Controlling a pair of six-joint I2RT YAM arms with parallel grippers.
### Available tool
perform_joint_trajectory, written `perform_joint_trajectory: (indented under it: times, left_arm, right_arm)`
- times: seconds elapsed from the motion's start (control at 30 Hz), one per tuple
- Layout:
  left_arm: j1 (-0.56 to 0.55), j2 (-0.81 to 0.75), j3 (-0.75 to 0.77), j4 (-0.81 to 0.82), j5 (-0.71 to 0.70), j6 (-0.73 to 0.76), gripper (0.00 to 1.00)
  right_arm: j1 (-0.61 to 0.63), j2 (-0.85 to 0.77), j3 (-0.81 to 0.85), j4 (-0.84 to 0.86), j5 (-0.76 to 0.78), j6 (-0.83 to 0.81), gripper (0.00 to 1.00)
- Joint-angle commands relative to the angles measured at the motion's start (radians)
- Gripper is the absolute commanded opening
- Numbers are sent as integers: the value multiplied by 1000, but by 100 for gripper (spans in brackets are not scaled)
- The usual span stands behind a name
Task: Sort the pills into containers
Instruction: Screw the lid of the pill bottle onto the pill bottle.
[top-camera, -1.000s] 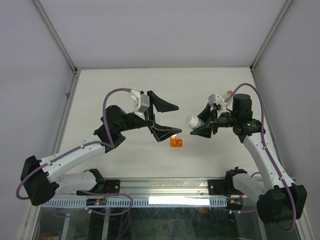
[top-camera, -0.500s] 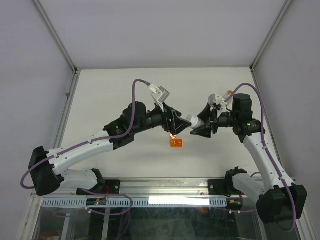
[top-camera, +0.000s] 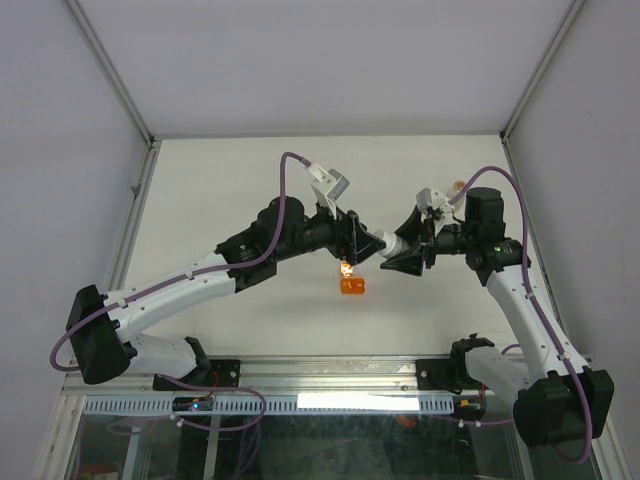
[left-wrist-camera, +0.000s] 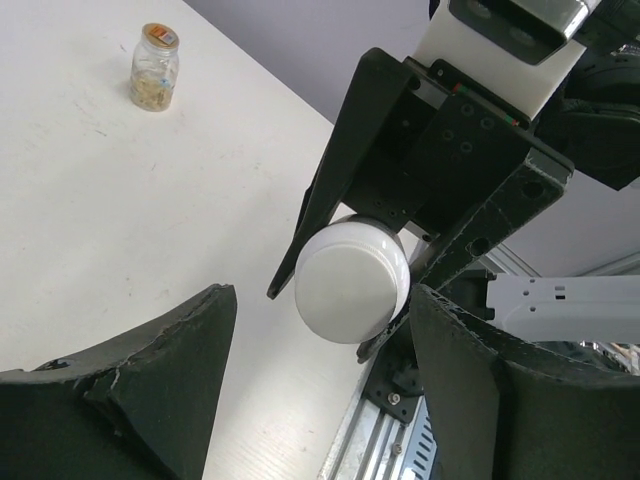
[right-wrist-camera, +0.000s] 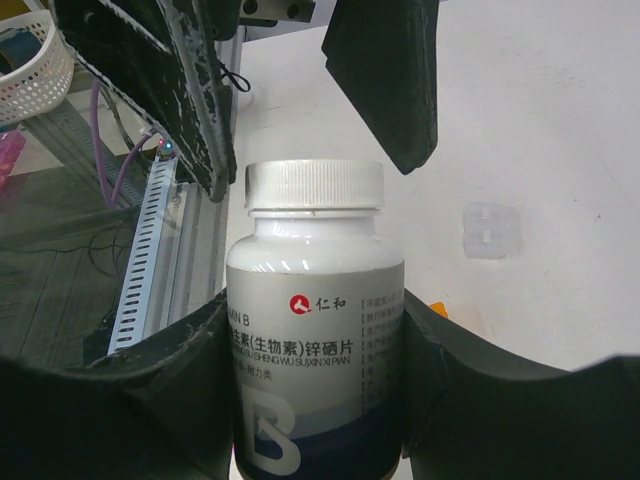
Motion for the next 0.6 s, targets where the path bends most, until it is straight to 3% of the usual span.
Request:
perform_joint_trajectory:
  times: [0.0, 0.3, 0.37, 0.57]
  left_arm:
    - [-5, 14, 59, 36, 33, 10, 69]
    - [-4, 42, 72, 37, 92, 24, 47]
    - [-4, 42, 70, 37, 120, 37, 37]
    - [4, 51, 49, 77, 307, 153, 16]
  right_arm:
    - [-3, -7, 31, 32, -7, 6, 0]
    - [-4, -8, 31, 32, -7, 6, 0]
    - [-4, -8, 31, 31, -7, 6, 0]
    - [-4, -10, 31, 32, -8, 6, 0]
